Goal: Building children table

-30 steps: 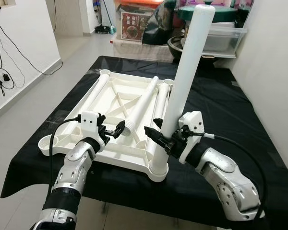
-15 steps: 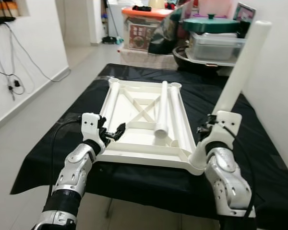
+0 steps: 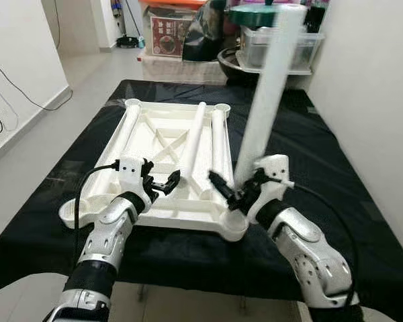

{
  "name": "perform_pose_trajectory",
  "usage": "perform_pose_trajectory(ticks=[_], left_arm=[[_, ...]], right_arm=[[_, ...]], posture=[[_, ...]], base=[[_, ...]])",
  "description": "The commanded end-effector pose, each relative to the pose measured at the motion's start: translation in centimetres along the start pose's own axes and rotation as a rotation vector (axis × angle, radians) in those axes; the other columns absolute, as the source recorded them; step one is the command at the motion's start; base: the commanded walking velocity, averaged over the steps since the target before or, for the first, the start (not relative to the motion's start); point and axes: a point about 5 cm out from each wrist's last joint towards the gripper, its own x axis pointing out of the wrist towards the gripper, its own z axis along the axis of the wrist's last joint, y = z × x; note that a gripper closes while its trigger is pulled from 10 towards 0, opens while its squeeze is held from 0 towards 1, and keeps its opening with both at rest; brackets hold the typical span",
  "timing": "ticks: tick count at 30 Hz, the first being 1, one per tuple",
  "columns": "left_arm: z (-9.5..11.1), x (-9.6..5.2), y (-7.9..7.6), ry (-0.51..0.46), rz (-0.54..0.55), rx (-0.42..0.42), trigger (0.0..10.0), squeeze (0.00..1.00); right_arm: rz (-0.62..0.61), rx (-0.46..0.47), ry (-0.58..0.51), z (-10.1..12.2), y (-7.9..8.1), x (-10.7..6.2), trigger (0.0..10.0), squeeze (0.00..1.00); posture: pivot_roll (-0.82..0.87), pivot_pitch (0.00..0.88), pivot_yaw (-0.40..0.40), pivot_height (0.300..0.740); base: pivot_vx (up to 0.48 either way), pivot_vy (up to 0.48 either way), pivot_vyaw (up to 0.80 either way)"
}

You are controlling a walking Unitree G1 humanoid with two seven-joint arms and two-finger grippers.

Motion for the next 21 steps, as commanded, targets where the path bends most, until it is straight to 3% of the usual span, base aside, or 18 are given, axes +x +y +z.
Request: perform_pose_trajectory(ticks=[1, 2, 3, 5, 6, 8, 9, 11, 12, 13, 14, 15, 17, 19, 20, 21], left_arm=[[-0.2, 0.1, -0.3, 0.000, 0.000, 0.005, 10.0, 0.00], [-0.2, 0.1, -0.3, 0.000, 0.000, 0.005, 10.0, 0.00], [-0.2, 0.0, -0.4, -0.002, -0.002, 0.002, 10.0, 0.00], [-0.3, 0.0, -0.4, -0.002, -0.003, 0.000, 10.0, 0.00], [-0.5, -0.3, -0.1, 0.006, 0.008, 0.001, 10.0, 0.00], [-0.7, -0.6, 0.2, 0.013, 0.019, 0.005, 10.0, 0.00], [-0.6, -0.6, 0.3, 0.013, 0.021, 0.007, 10.0, 0.00], [-0.6, -0.6, 0.3, 0.013, 0.021, 0.007, 10.0, 0.00], [-0.6, -0.6, 0.4, 0.011, 0.020, 0.009, 10.0, 0.00], [-0.6, -0.6, 0.5, 0.011, 0.023, 0.010, 10.0, 0.00], [-0.6, -0.6, 0.5, 0.011, 0.023, 0.010, 10.0, 0.00], [-0.6, -0.5, 0.3, 0.011, 0.023, 0.008, 10.0, 0.00], [-0.6, -0.5, 0.3, 0.011, 0.023, 0.008, 10.0, 0.00], [-0.8, -0.3, -0.3, 0.013, 0.008, 0.005, 10.0, 0.00], [-1.0, -0.4, -0.6, 0.016, -0.003, 0.001, 10.0, 0.00], [-1.1, -0.5, -0.8, 0.019, -0.011, -0.003, 10.0, 0.00]], right_arm=[[0.097, 0.001, 0.034, -1.0, 1.1, 0.0, 9.6, 0.00], [0.097, 0.001, 0.034, -1.0, 1.1, 0.0, 9.6, 0.00], [0.093, 0.018, 0.049, -1.4, 0.8, -0.1, 5.1, 0.00], [0.098, 0.034, 0.055, -1.7, 0.7, -0.3, 5.1, 0.00], [0.085, 0.046, 0.062, -2.2, 0.4, -0.3, 0.0, 0.00], [0.000, 0.066, 0.073, -3.0, -0.7, -0.1, 0.0, 0.00], [-0.112, 0.067, 0.084, -3.3, -1.7, 0.2, 0.0, 0.00], [-0.112, 0.067, 0.084, -3.3, -1.7, 0.2, 0.0, 0.00], [-0.244, 0.085, 0.115, -3.7, -2.8, 0.4, 0.0, 0.00], [-0.467, 0.109, 0.178, -4.7, -4.7, -0.1, 0.0, 0.00], [-0.467, 0.109, 0.178, -4.7, -4.7, -0.1, 0.0, 0.00], [-0.696, 0.124, 0.246, -5.6, -6.5, -1.3, 0.0, 0.00], [-0.696, 0.124, 0.246, -5.6, -6.5, -1.3, 0.0, 0.00], [-0.907, 0.097, 0.273, -5.8, -7.8, -2.8, 0.0, 0.00], [-0.909, 0.064, 0.240, -5.2, -7.4, -2.7, 7.4, 0.00], [-0.883, 0.051, 0.204, -4.6, -6.9, -2.4, 7.4, 0.00]], posture=[[0.05, 0.000, -0.056, 0.740], [0.05, 0.000, -0.056, 0.740], [0.05, 0.000, -0.056, 0.740], [0.05, 0.000, -0.056, 0.740], [0.06, 0.000, -0.060, 0.740], [0.06, 0.000, -0.062, 0.740], [0.06, 0.000, -0.064, 0.740], [0.06, 0.000, -0.064, 0.740], [0.06, 0.000, -0.065, 0.740], [0.05, 0.000, -0.064, 0.740], [0.05, 0.000, -0.064, 0.740], [0.05, 0.000, -0.063, 0.740], [0.05, 0.000, -0.063, 0.740], [0.04, 0.000, -0.052, 0.740], [0.04, 0.000, -0.052, 0.740], [0.03, 0.000, -0.043, 0.740]], base=[[0.000, 0.000, 0.00], [0.000, 0.000, 0.00], [0.000, 0.000, 0.00], [0.000, 0.000, 0.00], [0.000, 0.000, 0.00], [0.000, 0.000, 0.00], [0.000, 0.000, 0.00], [0.000, 0.000, 0.00], [0.000, 0.000, 0.00], [0.000, 0.000, 0.00], [0.000, 0.000, 0.00], [0.000, 0.000, 0.00], [0.000, 0.000, 0.00], [0.000, 0.000, 0.00], [0.000, 0.000, 0.00], [0.000, 0.000, 0.00]])
